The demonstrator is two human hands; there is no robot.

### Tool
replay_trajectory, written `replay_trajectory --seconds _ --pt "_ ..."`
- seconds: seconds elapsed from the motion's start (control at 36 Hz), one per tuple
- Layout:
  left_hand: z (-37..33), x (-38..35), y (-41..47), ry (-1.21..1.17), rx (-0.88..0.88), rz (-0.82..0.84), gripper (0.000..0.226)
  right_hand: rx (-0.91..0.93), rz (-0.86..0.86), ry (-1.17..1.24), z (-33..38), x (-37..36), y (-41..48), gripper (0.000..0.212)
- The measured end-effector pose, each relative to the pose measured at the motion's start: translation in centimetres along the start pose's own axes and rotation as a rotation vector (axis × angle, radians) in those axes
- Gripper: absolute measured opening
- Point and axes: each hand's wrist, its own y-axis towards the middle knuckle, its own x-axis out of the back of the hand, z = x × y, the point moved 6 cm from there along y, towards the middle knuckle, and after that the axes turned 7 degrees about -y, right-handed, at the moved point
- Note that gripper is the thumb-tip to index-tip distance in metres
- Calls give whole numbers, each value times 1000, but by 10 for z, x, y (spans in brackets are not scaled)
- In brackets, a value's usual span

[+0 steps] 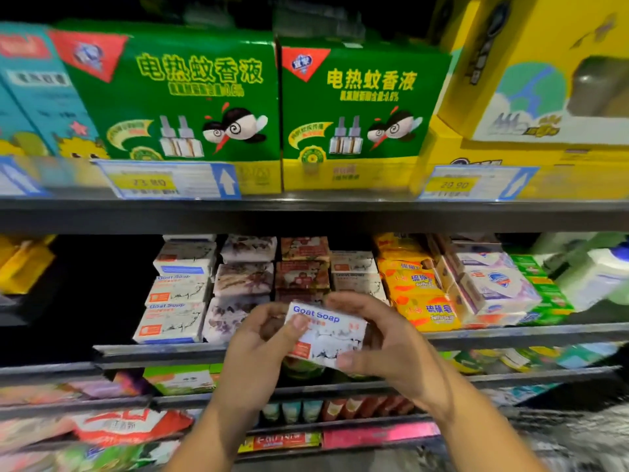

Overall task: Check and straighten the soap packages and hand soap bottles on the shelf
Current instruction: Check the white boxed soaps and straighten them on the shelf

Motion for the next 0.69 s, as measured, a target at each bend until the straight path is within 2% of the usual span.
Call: replay_trajectory --seconds 0.06,0.14,0.22,0.28,0.33,0.39,0.44,0.5,0.58,0.64,0.69 --pt "-2 4 -1 -13 51 14 37 -5 -78 -21 1 -3 2 51" --pt "-5 11 -2 12 70 104 41 -51 -149 151 2 -11 4 31" --pt "-8 22 -4 59 55 270 66 -111 -159 308 3 -17 6 35" --pt "-11 26 -8 182 40 371 84 -142 -156 366 7 -22 6 33" --pt "-17 33 -8 339 -37 362 82 -170 -133 400 11 -31 6 28" --pt "-27 42 -7 441 -187 296 65 -175 -94 404 13 -43 7 23" --pt "-33 50 -8 458 -284 271 54 -179 -100 367 13 -52 8 23" --pt "-36 57 -10 390 -293 244 50 -173 -89 343 12 -58 9 32" --pt "-36 65 -13 206 -240 228 46 -108 95 285 19 -69 5 55" --pt "-38 71 -16 147 -240 215 41 -74 174 104 23 -73 2 64" --pt "-41 76 -20 86 -228 209 38 -21 142 -203 28 -75 3 61"
